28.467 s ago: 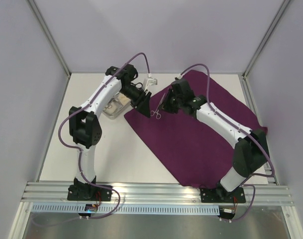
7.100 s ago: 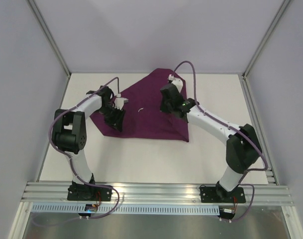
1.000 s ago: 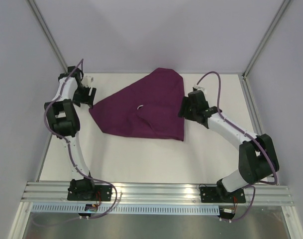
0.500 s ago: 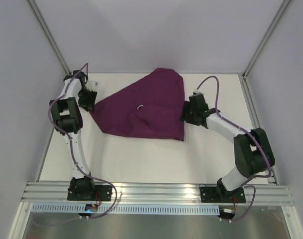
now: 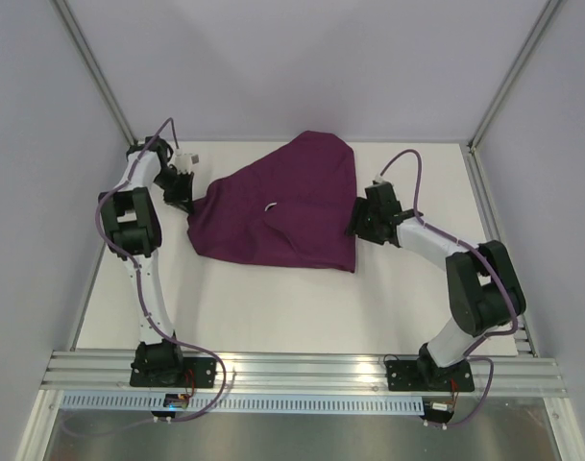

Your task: Prepare the surgical pack

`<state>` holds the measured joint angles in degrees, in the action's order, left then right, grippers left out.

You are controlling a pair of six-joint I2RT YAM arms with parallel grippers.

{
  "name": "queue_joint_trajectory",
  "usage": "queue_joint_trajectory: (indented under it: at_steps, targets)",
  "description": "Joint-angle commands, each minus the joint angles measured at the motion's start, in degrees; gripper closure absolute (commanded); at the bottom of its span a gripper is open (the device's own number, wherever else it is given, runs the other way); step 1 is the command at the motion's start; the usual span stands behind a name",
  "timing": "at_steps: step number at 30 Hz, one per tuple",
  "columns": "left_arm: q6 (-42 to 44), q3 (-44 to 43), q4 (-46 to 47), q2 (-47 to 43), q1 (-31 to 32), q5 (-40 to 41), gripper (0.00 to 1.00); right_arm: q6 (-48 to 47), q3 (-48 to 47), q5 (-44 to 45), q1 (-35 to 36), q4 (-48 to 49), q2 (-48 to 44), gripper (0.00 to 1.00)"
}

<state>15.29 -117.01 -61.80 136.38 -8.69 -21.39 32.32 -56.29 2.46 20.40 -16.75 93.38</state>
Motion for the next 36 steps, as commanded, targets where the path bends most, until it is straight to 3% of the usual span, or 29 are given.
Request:
queue_joint_trajectory:
  at_steps: [1,9,17,22,26,31,36]
  targets:
    - [-0.4,1.4,-1.2,-9.0,2.4,-7.1,1.00,0.6,-0.6,-1.5,-0.5,2.8,2.1,0.40]
    - [-3.8,0.2,-3.4,-23.8,13.6,-15.3,1.00,0.0,-2.3,-8.3,-0.5,4.8,5.6,0.46]
    - [-8.1,-2.0,-3.2,-26.9,27.7,-19.7,1.00,0.3,-1.4,-15.1,0.2,9.8,5.5,0.56]
    - [-11.8,-6.0,0.1,-22.9,36.6,-19.7,1.00,0.5,-1.1,-18.2,1.3,11.3,5.1,0.62]
    - [-18.0,-7.6,6.0,-16.8,40.1,-19.0,1.00,1.3,-0.6,-19.8,1.3,12.9,4.4,0.63]
    - [-27.7,-7.9,20.6,-11.3,41.2,-18.2,1.00,1.5,-0.7,-19.9,1.3,12.1,4.6,0.64]
    - [-32.2,-13.0,24.9,-3.9,42.8,-16.9,1.00,1.6,0.0,-20.0,1.3,12.7,4.3,0.64]
